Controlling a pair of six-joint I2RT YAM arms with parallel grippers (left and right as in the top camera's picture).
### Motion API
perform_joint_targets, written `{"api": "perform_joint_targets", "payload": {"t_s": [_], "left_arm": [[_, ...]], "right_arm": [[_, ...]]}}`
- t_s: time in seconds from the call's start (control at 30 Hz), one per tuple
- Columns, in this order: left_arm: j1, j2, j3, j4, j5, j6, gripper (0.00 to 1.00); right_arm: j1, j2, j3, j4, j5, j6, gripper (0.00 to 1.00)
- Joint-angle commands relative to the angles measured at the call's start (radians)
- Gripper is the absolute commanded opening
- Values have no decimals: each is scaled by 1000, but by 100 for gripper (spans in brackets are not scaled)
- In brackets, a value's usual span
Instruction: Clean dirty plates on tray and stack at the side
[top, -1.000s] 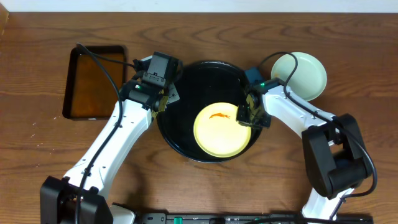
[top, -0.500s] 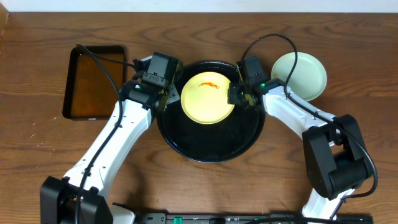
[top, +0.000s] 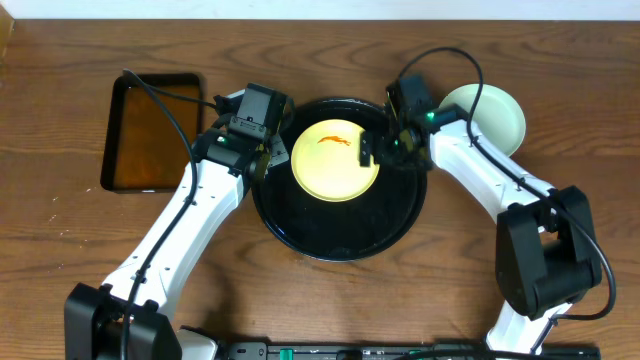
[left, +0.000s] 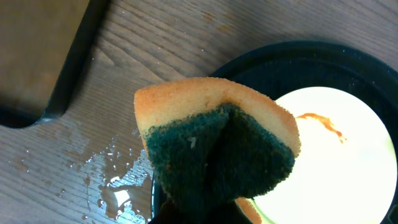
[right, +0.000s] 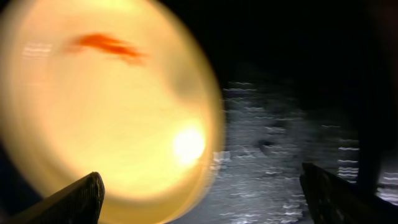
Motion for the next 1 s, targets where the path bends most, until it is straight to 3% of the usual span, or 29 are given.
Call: {"api": "perform_joint_targets", "payload": {"t_s": [0.0,0.17,0.27,0.33,0.47,0.57,0.97], "left_arm": [[3,-13,-15,-2,-5,-5,8],[3,-13,-15,-2,-5,-5,8],[3,-13,-15,-2,-5,-5,8],[3,-13,-15,-3,-5,-5,8],[3,-13,-15,-2,-5,-5,9],[3,-13,-15,-2,-5,-5,8],[2,-13,-15,-3,-5,-5,8]], "right_arm": [[40,2,9,-15,-157,155,99],[137,6,-38,-33,8,483,99],[181,9,-57,-20,54,570,98],[208,9,-64,-21,95,615,80],[253,10,-66,-30,181,690,73],[284,10,-66,-33,255,731,60],[314,78,-77,-35,259,829,67]]}}
